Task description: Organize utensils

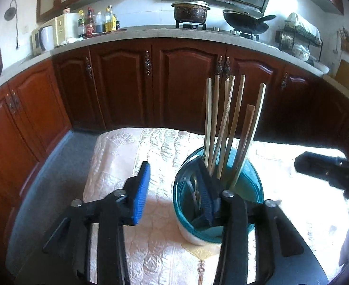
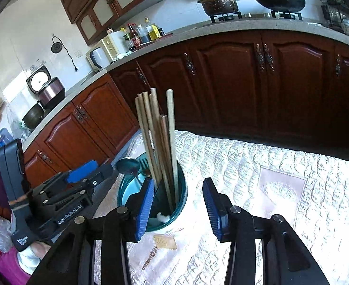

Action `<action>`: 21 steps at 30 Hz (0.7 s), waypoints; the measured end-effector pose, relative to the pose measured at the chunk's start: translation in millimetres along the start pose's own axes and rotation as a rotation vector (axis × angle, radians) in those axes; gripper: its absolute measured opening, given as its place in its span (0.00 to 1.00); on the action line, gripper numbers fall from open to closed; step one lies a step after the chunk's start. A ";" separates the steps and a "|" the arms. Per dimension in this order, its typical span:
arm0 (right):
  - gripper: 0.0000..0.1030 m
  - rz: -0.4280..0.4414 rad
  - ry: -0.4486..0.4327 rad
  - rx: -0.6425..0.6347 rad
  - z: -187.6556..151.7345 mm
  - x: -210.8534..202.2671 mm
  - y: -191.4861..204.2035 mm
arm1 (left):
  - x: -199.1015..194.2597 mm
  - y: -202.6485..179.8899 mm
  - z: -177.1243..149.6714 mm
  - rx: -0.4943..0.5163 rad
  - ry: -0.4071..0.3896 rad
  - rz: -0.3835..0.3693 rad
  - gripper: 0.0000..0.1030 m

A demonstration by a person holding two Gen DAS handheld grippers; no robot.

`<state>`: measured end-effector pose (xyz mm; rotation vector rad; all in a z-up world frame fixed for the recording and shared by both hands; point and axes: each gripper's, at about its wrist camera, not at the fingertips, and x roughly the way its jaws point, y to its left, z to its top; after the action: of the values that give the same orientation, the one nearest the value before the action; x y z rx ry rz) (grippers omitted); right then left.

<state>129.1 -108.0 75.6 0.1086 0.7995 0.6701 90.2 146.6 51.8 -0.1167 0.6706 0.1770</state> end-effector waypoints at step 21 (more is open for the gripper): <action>0.48 -0.144 -0.077 -0.024 -27.0 -30.0 38.8 | -57.3 -9.7 -19.4 -0.030 -0.027 0.023 0.50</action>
<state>75.3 -99.4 88.3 0.0541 0.7177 0.5366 36.4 126.8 73.1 -0.1355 0.6431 0.2108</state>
